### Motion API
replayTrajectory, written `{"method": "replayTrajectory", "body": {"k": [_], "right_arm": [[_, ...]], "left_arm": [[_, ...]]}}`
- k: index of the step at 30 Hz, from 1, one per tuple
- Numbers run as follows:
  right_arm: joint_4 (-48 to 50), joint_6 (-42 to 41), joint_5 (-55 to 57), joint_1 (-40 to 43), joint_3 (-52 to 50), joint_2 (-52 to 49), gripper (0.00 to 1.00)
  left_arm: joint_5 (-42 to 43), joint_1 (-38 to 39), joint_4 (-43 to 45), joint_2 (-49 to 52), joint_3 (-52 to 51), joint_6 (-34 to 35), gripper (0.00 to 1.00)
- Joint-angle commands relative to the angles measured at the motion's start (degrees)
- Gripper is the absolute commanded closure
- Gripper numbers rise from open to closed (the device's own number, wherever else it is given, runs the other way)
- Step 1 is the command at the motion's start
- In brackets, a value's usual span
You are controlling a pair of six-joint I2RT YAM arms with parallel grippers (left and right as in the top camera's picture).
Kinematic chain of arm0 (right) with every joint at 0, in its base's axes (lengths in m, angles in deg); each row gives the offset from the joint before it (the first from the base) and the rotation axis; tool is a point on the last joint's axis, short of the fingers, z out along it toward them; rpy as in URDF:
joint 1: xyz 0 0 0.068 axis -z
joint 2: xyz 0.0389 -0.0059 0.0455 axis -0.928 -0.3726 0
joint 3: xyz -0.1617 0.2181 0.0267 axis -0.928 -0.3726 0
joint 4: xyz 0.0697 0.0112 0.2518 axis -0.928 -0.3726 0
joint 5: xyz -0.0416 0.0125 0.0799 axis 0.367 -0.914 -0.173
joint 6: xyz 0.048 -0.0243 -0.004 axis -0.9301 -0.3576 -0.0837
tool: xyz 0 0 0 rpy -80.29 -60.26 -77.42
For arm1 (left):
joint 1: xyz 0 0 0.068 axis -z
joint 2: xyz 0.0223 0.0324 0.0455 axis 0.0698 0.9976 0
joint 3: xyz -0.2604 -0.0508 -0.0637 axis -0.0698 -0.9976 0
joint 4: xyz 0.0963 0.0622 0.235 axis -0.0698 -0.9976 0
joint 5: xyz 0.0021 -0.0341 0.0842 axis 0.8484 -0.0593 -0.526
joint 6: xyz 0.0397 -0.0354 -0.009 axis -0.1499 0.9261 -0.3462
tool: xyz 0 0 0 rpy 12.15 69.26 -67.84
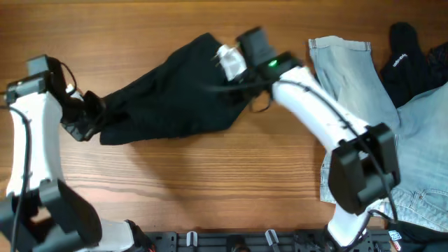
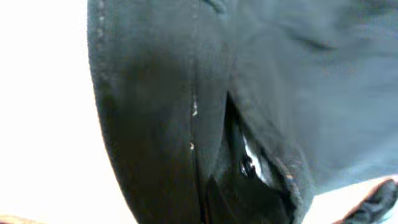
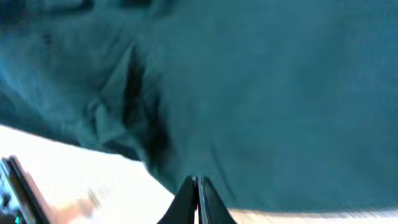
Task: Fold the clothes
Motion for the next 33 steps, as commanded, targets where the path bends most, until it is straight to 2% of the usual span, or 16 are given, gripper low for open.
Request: {"method": "replayTrajectory", "body": {"k": [1, 6, 9, 11, 13, 16, 19, 22, 25, 29, 30, 31, 32, 33], "right_arm": [[8.39, -3.26, -3.04, -8.39, -6.32, -1.36, 0.96], [25.49, -7.28, -11.06, -18.6, -7.26, -10.67, 0.96], [28.13, -7.72, -12.04, -20.22, -7.17, -11.8, 0.96], [25.81, -7.08, -12.0, -17.92, -6.84, -10.45, 0.96], [20.74, -6.19, -11.56, -12.61, -5.75, -6.64, 0.95], [14.78, -6.21, -11.34, -0.07, -4.46, 1.27, 0.95], [9.44, -5.92, -6.58, 9.88, -4.7, 1.18, 0.96], [8.09, -4.81, -6.64, 11.56, -4.72, -5.42, 0.96], [7.89, -4.9, -7.48, 9.18, -4.72, -11.04, 0.96], [6.51, -7.28, -3.19, 7.58, -4.72, -12.39, 0.96], [6.38, -8.46, -2.14, 7.85, -4.7, -12.22, 0.96], [6.38, -10.43, -1.2, 8.85, -4.48, -11.78, 0.96], [6.36, -11.37, -1.01, 10.19, -4.11, -10.71, 0.91], [5.49, -11.37, -0.39, 12.57, -3.06, -8.15, 0.75]], "left_arm": [[1.05, -0.09, -2.54, -7.02, 1.7, -1.81, 0.96], [3.34, -0.02, -3.65, -14.78, 1.75, -1.81, 0.96], [5.99, 0.02, -2.12, -16.55, 1.75, -1.79, 0.96], [11.13, 0.66, -1.29, -16.41, 1.75, -1.81, 0.96], [11.32, 3.08, -0.39, -16.39, 1.73, -1.81, 0.96], [11.02, 8.96, 3.72, -16.35, 1.73, -1.81, 0.96], [11.06, 15.91, 8.76, -15.85, 1.73, -1.57, 0.96], [11.04, 23.89, 13.05, -13.27, 1.73, -1.57, 0.96], [10.99, 31.74, 17.55, -7.74, 1.73, -0.79, 0.95], [10.84, 37.59, 26.95, 1.75, 1.73, 0.39, 0.92], [10.84, 38.51, 31.17, 3.78, 1.73, 0.63, 0.89], [10.84, 39.01, 35.19, 5.22, 1.73, 1.42, 0.71], [10.54, 39.15, 39.12, 6.14, 1.73, 1.18, 0.63], [9.16, 38.6, 41.33, 6.23, 1.73, 1.2, 0.59]]}}
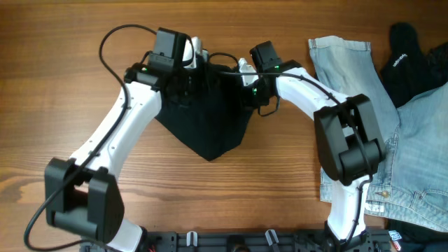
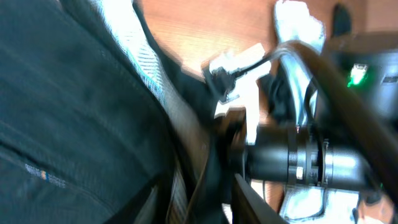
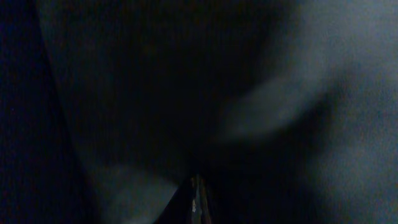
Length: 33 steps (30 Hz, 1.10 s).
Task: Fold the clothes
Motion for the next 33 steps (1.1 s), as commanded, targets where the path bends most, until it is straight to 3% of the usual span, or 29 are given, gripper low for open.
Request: {"method": "replayTrajectory", "body": {"k": [1, 2, 3, 6, 9, 11, 14, 15, 18, 22, 25, 30, 33], "right_arm": [[-2.03, -2.34, 4.44, 5.51, 2.45, 5.57, 0.73], [-3.34, -2.34, 7.1, 8.04, 3.65, 8.9, 0.7], [-3.72, -2.32, 9.77, 11.21, 4.22, 13.81, 0.68], [-8.2, 0.13, 6.1, 14.32, 4.17, 23.15, 0.69], [-15.02, 1.97, 4.76, 12.09, 3.78, 23.52, 0.67], [-16.35, 1.92, 4.81, 11.32, 3.74, 23.52, 0.63], [-17.77, 1.36, 4.44, 11.28, 3.74, 23.52, 0.62], [-17.86, 3.5, 0.96, 10.97, 3.74, 23.52, 0.67], [-17.05, 7.8, -2.51, 8.15, 3.65, 23.34, 0.76], [-11.47, 9.92, -2.82, 3.08, 2.49, 19.06, 0.86], [-10.64, 10.14, -4.81, 2.01, 2.49, 10.58, 0.87], [-2.58, -1.68, 24.63, 4.87, 2.49, -0.46, 0.9], [2.99, -2.34, 24.81, 6.25, 2.49, -1.7, 0.76]], "left_arm": [[-2.58, -1.05, 6.34, 0.85, 1.03, 0.35, 0.53], [-4.61, -2.91, 8.17, 0.83, 1.25, 0.37, 0.48], [-6.82, -5.05, 9.05, 0.87, 1.22, 0.39, 0.33], [-10.64, -12.85, 9.05, 3.58, 1.22, 0.37, 0.24], [-9.57, -15.72, 9.31, 10.19, 1.22, 0.07, 0.02], [-4.92, -15.74, 10.58, 15.72, 1.22, -3.91, 0.0], [-2.19, -15.37, 10.23, 21.77, 1.22, -4.42, 0.0], [-0.48, -14.6, 10.05, 23.52, 1.22, -4.42, 0.05], [-0.37, -12.52, 8.04, 24.28, 1.22, -5.92, 0.49], [-0.35, -10.8, 6.43, 24.26, 1.22, -5.77, 0.93], [-0.35, -10.8, 4.39, 24.26, 1.22, -5.66, 0.96], [4.44, -10.73, 2.34, 24.26, 1.22, -5.64, 0.96], [4.55, -9.75, -0.35, 24.26, 1.22, -5.64, 0.96]]}}
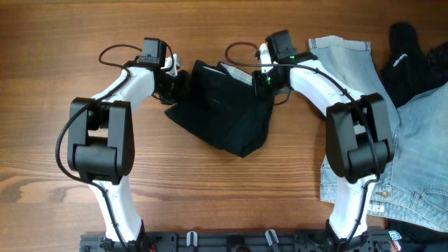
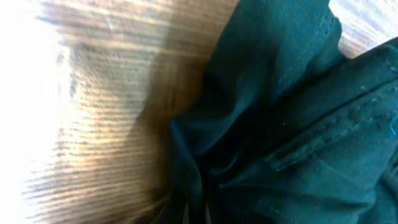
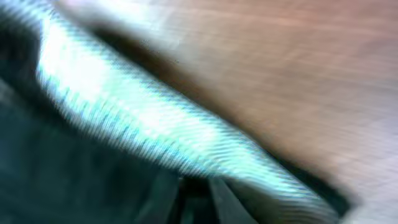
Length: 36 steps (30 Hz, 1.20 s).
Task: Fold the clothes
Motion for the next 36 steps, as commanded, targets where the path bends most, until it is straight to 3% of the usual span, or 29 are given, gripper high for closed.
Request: {"method": "replayTrajectory", "body": {"k": [1, 2, 3, 5, 6, 7, 8, 9, 12, 14, 18, 21, 23, 28, 31, 32, 33, 34, 36], "right_arm": [[2.25, -2.29, 6.6, 1.46, -0.09, -2.12, 0.74], [1.92, -1.7, 6.27, 1.46, -0.09, -2.12, 0.74], [0.24, -1.68, 5.35, 1.46, -0.02, -1.9, 0.69], [-3.23, -1.38, 6.19, 1.75, 0.92, 1.18, 0.62], [-4.24, -0.96, 7.26, 1.9, 1.49, 3.37, 0.61], [-5.05, -0.11, 7.78, 2.14, 2.08, 7.08, 0.6], [-5.29, -0.11, 8.22, 2.4, 2.25, 10.4, 0.61], [-5.35, -0.17, 8.37, 2.78, 2.25, 14.1, 0.6], [-6.51, -0.17, 8.44, 3.52, 2.25, 25.94, 0.59], [-8.37, -0.15, 9.03, 4.2, 2.25, 31.69, 0.57], [-12.59, -0.17, 9.05, 5.55, 2.23, 35.3, 0.56], [-15.43, -0.15, 9.66, 6.27, 2.16, 35.28, 0.56], [-15.43, -0.17, 9.66, 6.34, 2.16, 35.28, 0.55], [-15.65, -0.44, 9.64, 6.34, 2.16, 35.28, 0.55], [-15.61, -0.83, 9.64, 6.34, 2.16, 35.28, 0.55], [-15.5, -0.85, 9.64, 6.34, 2.16, 35.28, 0.55], [-15.52, -0.85, 9.64, 6.34, 2.16, 35.28, 0.54], [-15.63, -0.81, 9.64, 6.34, 2.16, 35.28, 0.54], [-15.93, -0.76, 9.64, 6.34, 2.16, 35.28, 0.54]], "left_arm": [[1.62, 1.6, -2.25, 1.81, -0.7, -0.31, 0.96], [1.62, 2.03, -2.05, 1.81, -0.7, -0.31, 0.79], [1.62, 2.56, -1.57, 1.81, -0.7, -0.31, 0.37], [1.62, 3.5, -0.2, 1.81, -0.7, -0.33, 0.31], [1.6, 3.93, 0.44, 1.81, -0.7, -0.35, 0.37], [1.6, 4.33, 1.36, 1.81, -0.7, -0.39, 0.52], [1.53, 4.48, 2.67, 1.81, -0.7, -0.39, 0.81], [1.33, 4.46, 3.78, 1.81, -0.7, -0.37, 0.96], [-2.86, 0.55, 7.32, 1.66, 0.0, -0.04, 0.96], [-4.0, -7.04, 6.16, 1.53, 2.78, 4.35, 0.96], [-3.74, -25.57, 4.83, 1.07, 5.73, 16.57, 0.96], [1.16, -44.17, 4.07, 1.01, 5.73, 27.93, 0.96], [4.79, -53.94, 5.2, 1.01, 5.73, 31.5, 0.96], [6.75, -66.9, 10.82, 1.01, 5.73, 32.74, 0.89], [6.78, -66.82, 9.94, 1.01, 5.73, 32.72, 0.92], [6.75, -66.27, 8.52, 1.01, 5.73, 32.72, 0.64], [6.8, -65.9, 7.28, 0.96, 5.73, 32.76, 0.14], [7.04, -65.88, 5.75, 0.33, 5.73, 32.7, 0.0], [5.33, -66.14, 3.39, -2.73, 5.75, 28.41, 0.0]]}}
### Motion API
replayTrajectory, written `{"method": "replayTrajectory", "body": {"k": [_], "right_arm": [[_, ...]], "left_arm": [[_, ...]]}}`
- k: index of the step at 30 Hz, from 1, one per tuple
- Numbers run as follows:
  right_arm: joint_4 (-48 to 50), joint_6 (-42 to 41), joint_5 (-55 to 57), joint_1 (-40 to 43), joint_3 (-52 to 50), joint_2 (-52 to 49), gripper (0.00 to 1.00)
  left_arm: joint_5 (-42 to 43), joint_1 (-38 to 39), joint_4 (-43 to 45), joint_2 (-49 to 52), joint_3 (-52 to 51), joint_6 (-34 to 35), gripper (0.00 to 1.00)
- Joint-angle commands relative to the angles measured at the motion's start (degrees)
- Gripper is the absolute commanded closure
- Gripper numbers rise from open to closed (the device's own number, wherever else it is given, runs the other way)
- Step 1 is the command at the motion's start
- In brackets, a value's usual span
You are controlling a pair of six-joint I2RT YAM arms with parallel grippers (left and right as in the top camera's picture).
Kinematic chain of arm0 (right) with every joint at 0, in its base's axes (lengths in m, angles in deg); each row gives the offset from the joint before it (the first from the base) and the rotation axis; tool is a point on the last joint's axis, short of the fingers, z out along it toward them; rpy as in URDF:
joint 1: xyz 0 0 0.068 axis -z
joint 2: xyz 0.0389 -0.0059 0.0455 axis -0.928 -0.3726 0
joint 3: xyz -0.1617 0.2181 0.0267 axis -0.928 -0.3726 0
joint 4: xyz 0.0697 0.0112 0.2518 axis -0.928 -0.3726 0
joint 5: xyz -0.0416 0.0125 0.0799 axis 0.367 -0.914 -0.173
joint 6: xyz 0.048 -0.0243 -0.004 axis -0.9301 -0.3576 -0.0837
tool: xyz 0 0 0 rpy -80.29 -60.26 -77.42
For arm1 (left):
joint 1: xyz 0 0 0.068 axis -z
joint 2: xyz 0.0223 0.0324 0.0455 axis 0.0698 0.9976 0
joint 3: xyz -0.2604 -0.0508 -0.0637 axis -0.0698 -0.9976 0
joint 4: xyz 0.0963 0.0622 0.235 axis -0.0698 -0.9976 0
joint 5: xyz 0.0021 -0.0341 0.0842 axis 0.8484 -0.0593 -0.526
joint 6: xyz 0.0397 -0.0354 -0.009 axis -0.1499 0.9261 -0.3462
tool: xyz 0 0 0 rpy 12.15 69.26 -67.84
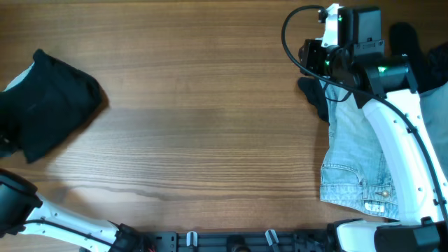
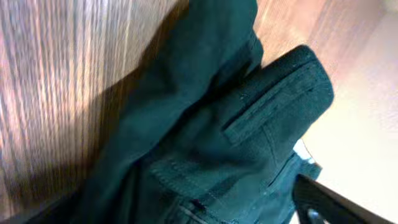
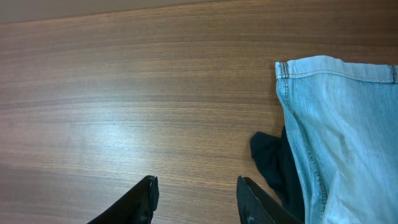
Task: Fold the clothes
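A folded black garment [image 1: 52, 112] lies at the table's far left; the left wrist view shows its seams [image 2: 249, 124] close up. My left gripper [image 2: 199, 211] is right over it, with one finger [image 2: 320, 200] far out at the lower right and the other hidden, so it reads as open. It is out of the overhead view. My right gripper [image 3: 196, 186] is open and empty above bare wood at the top right [image 1: 309, 57]. It is next to the waistband of light blue jeans [image 3: 342, 124] [image 1: 357, 133].
A small black cloth [image 3: 273, 162] [image 1: 318, 98] peeks from under the jeans' left edge. Another black garment [image 1: 406, 38] and more denim [image 1: 434, 119] lie at the far right. Wood table [image 1: 210, 126] spans the middle.
The black garment was at the top centre with both grippers shut on it and now lies at the far left. My right gripper has let go, opened and moved right to the jeans.
First the black garment was stretched between my two grippers, left far out. Then the left gripper was beside the right and the garment hung doubled. It then lay folded at the top centre. Now it rests at the far left, and the right gripper is free.
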Motion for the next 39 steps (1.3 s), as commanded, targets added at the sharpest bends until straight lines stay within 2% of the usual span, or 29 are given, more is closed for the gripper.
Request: {"method": "replayTrajectory", "body": {"k": [1, 3, 6, 7, 8, 9, 10, 11, 12, 13, 15, 21, 29, 34, 36, 37, 39], "right_arm": [[-0.33, 0.5, 1.18, 0.24, 0.0, -0.04, 0.54], [-0.35, 0.46, 1.18, 0.24, 0.0, -0.09, 0.52], [-0.92, 0.39, 1.16, 0.24, 0.0, -0.15, 0.52], [-1.51, 0.44, 1.16, 0.24, 0.0, -0.15, 0.52], [-1.79, 0.42, 1.16, 0.24, 0.0, -0.15, 0.52], [-1.86, 0.39, 1.14, 0.24, 0.0, -0.15, 0.52], [-1.9, 0.37, 1.14, 0.24, 0.0, -0.15, 0.52], [-2.1, 0.39, 1.16, 0.24, 0.0, -0.15, 0.52], [-2.38, 0.39, 1.16, 0.24, 0.0, -0.15, 0.52], [-2.73, 0.44, 1.18, 0.24, 0.0, -0.15, 0.52], [-2.89, 0.44, 1.18, 0.24, 0.0, -0.15, 0.52], [-3.02, 0.44, 1.18, 0.24, 0.0, -0.17, 0.51], [-3.04, 0.42, 1.18, 0.24, 0.0, -2.23, 0.52], [-3.72, 0.42, 1.18, 0.24, 0.0, -2.23, 0.52], [-4.26, 0.46, 1.18, 0.24, 0.0, -2.23, 0.52], [-4.28, 0.42, 1.18, 0.24, 0.0, -2.23, 0.52], [-4.33, 0.46, 1.18, 0.24, 0.0, -2.23, 0.52]], "left_arm": [[-2.49, 0.55, -3.63, -6.86, 0.39, -7.02, 0.0], [-8.83, 3.45, -7.63, -12.15, 0.39, -12.13, 0.0], [-25.16, 13.2, -15.87, -17.31, 0.37, -19.3, 0.0], [-25.64, 18.99, -17.7, -17.11, 0.37, -23.08, 0.08], [-25.73, 24.9, -19.23, -16.22, 0.24, -24.81, 0.34], [-26.86, 27.41, -19.58, -15.69, 0.24, -25.29, 0.47], [-29.64, 30.58, -20.15, -14.84, 0.26, -26.01, 0.57], [-35.21, 34.34, -21.24, -13.79, 0.26, -26.03, 0.62], [-39.15, 36.94, -22.03, -13.27, 0.26, -25.92, 0.62], [-44.54, 40.06, -22.75, -13.14, 0.26, -25.88, 0.48], [-47.04, 41.7, -22.93, -13.16, 0.26, -25.88, 0.43], [-47.01, 41.33, -23.5, -14.29, 0.33, -25.86, 0.43], [-46.97, 46.29, -20.87, -29.4, 0.74, -26.1, 0.33], [-46.64, 46.82, -21.51, -23.12, 0.15, -25.64, 0.4], [-43.23, 46.8, -22.84, -19.5, 0.15, -25.66, 0.54], [-41.79, 46.86, -24.41, -16.98, 0.15, -25.64, 0.73], [-41.83, 46.86, -26.58, -13.25, 0.15, -24.35, 0.91]]}}
